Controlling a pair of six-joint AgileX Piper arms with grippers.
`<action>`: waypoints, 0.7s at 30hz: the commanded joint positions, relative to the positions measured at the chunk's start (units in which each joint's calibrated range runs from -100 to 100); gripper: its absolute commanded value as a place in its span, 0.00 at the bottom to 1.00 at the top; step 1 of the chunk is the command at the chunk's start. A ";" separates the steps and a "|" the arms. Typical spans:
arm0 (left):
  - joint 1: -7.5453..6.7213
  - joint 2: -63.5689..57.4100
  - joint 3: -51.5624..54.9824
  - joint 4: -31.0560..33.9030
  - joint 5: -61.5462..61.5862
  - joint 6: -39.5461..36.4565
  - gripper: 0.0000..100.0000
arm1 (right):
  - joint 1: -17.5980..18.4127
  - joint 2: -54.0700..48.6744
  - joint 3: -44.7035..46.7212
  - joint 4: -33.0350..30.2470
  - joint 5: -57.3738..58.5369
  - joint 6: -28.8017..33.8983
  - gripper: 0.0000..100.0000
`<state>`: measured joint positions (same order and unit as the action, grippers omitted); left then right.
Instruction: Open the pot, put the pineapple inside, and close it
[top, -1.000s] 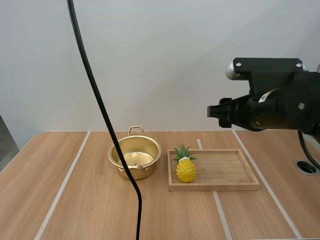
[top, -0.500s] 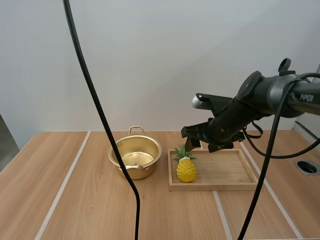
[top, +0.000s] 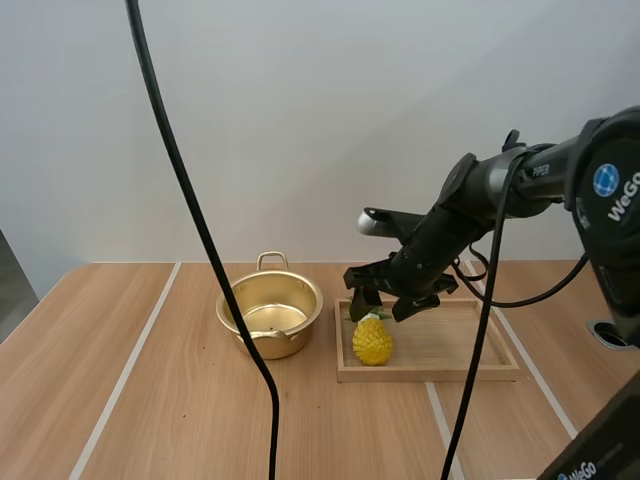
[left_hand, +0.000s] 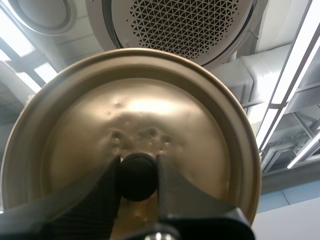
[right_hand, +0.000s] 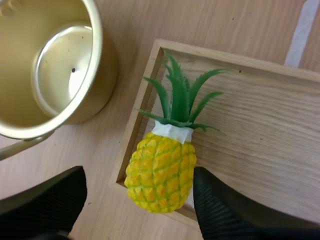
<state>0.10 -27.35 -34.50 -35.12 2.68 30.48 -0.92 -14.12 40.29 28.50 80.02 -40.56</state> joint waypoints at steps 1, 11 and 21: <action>0.03 -0.16 -0.17 -0.65 -0.41 -0.17 0.00 | 0.82 4.36 -0.62 -1.41 1.55 -0.96 1.00; 0.03 -0.16 -0.17 -0.65 -0.41 -0.17 0.00 | 0.82 9.50 -0.62 -3.16 -1.03 -1.28 1.00; 0.03 -0.16 -0.17 -0.65 2.44 -0.19 0.00 | 0.82 11.11 -0.62 1.76 -3.54 -6.81 1.00</action>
<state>0.10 -27.35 -34.50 -35.12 3.99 30.48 -0.22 -2.70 40.17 29.05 76.77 -45.50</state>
